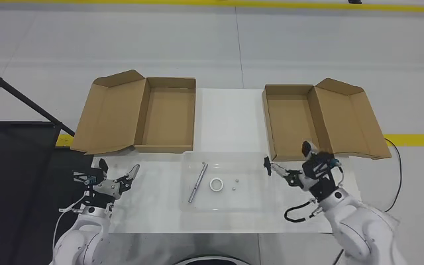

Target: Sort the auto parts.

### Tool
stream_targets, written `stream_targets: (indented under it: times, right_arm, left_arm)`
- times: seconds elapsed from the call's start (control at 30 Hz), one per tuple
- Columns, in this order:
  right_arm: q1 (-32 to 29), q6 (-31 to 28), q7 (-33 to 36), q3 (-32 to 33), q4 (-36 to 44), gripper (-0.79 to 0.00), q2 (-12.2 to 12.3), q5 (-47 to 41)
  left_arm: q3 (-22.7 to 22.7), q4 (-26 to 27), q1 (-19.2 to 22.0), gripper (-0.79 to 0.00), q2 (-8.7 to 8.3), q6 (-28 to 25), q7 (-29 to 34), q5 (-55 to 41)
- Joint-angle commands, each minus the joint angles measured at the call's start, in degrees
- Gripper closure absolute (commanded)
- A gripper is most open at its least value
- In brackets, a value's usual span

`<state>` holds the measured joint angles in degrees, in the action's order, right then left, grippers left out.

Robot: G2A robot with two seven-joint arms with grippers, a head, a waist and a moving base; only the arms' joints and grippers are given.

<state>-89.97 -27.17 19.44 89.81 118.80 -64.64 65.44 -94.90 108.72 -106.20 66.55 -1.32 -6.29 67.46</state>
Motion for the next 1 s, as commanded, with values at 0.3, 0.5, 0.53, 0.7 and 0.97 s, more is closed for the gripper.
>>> stream_targets:
  times: [0.3, 0.5, 0.53, 0.7, 0.97]
  right_arm:
    - [3.17, -3.30, 6.62, -3.40, 0.25, -0.785, 0.05, -3.43]
    - [4.44, -3.50, 9.66, -8.09, -0.10, -0.785, -0.06, -0.13]
    - [5.35, -4.23, 11.05, -9.71, -0.08, -0.785, -0.07, 1.23]
    - [9.94, -7.61, 16.53, -17.28, -0.88, -0.785, -0.25, 7.29]
    - [15.96, -9.59, 23.60, -22.46, -8.04, -0.603, -0.64, 5.45]
  left_arm:
    - [0.00, 0.00, 0.00, -0.785, 0.00, 0.00, 0.00, 0.00]
    - [0.00, 0.00, 0.00, -0.785, 0.00, 0.00, 0.00, 0.00]
    - [0.00, 0.00, 0.00, -0.785, 0.00, 0.00, 0.00, 0.00]
    - [0.00, 0.00, 0.00, -0.785, 0.00, 0.00, 0.00, 0.00]
    - [0.00, 0.00, 0.00, -0.785, 0.00, 0.00, 0.00, 0.00]
